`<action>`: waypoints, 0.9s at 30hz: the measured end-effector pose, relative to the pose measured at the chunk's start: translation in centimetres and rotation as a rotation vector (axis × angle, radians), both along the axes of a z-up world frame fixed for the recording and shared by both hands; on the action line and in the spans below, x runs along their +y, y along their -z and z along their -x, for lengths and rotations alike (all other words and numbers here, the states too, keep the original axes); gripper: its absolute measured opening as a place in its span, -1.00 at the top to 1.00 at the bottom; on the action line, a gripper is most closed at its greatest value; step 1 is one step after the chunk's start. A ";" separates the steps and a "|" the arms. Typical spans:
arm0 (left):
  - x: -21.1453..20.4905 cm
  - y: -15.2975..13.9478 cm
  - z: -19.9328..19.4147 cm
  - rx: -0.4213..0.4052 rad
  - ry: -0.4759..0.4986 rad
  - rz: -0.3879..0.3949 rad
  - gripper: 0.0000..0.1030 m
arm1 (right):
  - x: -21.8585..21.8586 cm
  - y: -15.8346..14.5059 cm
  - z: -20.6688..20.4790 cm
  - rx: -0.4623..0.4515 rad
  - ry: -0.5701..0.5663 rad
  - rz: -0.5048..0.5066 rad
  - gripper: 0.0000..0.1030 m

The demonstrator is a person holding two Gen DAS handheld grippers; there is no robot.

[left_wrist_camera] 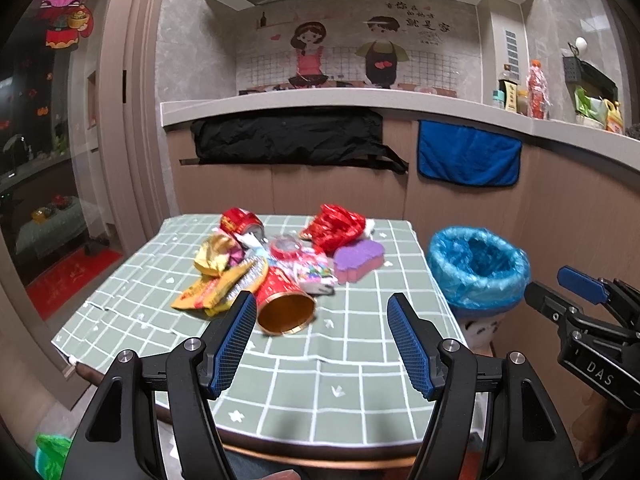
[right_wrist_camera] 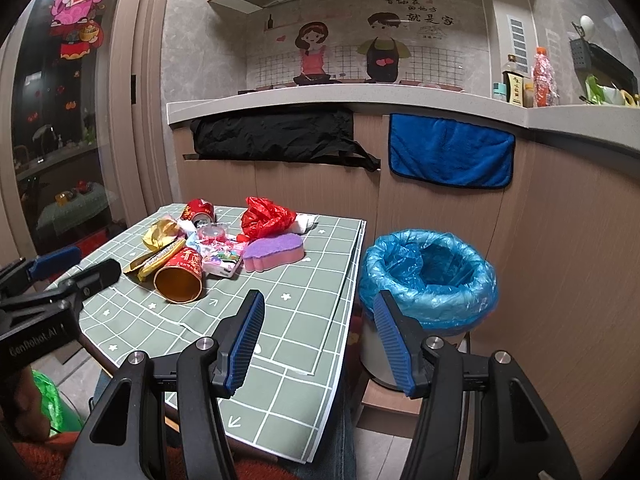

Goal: Collect trash
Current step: 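Reach the left tool to the foil wrapper while the right tool reaches the clear tape bag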

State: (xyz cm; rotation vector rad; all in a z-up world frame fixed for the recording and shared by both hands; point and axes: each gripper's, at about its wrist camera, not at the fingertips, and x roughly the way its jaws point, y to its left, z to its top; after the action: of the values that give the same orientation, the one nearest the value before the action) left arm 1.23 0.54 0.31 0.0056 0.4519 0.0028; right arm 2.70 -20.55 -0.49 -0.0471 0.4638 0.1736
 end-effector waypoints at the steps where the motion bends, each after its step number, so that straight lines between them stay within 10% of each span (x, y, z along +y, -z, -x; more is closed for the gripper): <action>1: 0.4 -0.2 -0.3 -0.002 -0.003 0.002 -0.32 | 0.1 -0.1 -0.3 0.002 -0.004 0.004 -0.06; 19: 13.0 4.2 -10.5 0.148 -0.152 0.151 -0.11 | 7.5 0.6 -13.1 0.084 -0.148 0.050 -0.05; 27: 14.3 5.6 -12.9 0.211 -0.038 0.189 0.02 | 11.2 1.2 -17.5 0.110 -0.212 0.064 -0.05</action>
State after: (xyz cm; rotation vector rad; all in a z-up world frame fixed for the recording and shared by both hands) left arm 14.12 14.87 -5.34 -0.1906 0.6620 -0.0028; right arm 20.24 -9.30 -1.68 -0.1502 0.5737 0.3711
